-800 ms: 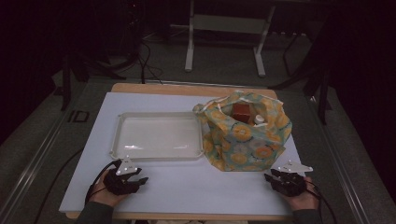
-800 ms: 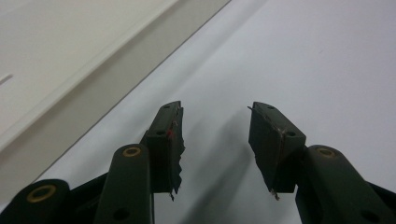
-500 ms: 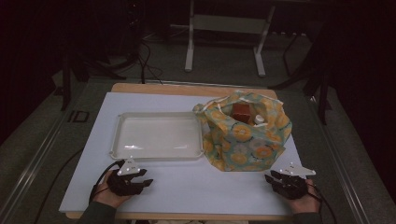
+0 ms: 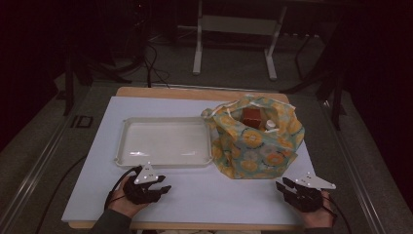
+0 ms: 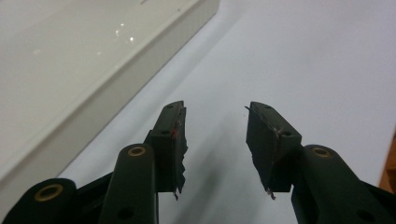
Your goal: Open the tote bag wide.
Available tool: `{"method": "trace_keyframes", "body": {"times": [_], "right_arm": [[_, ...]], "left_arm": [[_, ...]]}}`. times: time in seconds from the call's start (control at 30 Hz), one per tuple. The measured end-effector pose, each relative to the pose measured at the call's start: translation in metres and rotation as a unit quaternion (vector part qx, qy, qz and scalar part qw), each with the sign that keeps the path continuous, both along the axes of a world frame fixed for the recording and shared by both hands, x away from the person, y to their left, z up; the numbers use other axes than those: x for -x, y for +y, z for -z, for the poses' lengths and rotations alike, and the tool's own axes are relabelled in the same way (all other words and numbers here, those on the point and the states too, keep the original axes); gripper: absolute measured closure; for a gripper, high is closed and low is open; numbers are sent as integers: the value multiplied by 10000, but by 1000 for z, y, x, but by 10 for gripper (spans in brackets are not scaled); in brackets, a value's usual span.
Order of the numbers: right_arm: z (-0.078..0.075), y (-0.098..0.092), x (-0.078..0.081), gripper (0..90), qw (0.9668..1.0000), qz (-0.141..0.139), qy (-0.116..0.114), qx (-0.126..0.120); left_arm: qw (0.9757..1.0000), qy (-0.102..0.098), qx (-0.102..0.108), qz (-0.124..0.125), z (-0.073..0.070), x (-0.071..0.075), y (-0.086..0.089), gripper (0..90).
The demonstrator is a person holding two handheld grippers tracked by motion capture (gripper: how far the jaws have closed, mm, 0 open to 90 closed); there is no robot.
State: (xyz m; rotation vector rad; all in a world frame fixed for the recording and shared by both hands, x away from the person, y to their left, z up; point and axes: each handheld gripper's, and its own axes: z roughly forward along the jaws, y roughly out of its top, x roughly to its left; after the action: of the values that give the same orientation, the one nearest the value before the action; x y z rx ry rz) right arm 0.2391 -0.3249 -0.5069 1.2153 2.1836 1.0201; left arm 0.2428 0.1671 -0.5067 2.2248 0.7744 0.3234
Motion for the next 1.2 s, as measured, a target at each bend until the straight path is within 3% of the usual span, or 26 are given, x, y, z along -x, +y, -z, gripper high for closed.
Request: {"method": "trace_keyframes", "body": {"times": [0.13,0.43,0.57,0.73,0.87,0.93,1.0,1.2], "right_arm": [[-3,2,-2,630,10000,18,-83,-46],[-18,1,-3,495,9997,85,-227,-42],[-22,2,-5,469,9994,91,-314,-75],[-28,3,-12,358,9989,252,-397,-64],[-35,2,-16,288,9986,241,-397,-260],[-38,2,-17,291,9984,198,-405,-346],[-41,5,-17,377,9984,150,-413,-365],[-46,6,-17,463,9979,11,-465,-453]], "left_arm": [[10000,-37,39,14,-2,0,-2,567],[9998,0,183,-7,-12,-8,-6,556],[9994,62,353,20,-18,-12,-7,556],[9995,-48,289,111,-26,-15,-10,548],[9992,-44,370,121,-29,-23,-10,562],[9986,-37,506,118,-31,-26,-11,569],[9983,-43,562,123,-34,-30,-13,571],[9983,-73,537,222,-41,-38,-26,570]]}}
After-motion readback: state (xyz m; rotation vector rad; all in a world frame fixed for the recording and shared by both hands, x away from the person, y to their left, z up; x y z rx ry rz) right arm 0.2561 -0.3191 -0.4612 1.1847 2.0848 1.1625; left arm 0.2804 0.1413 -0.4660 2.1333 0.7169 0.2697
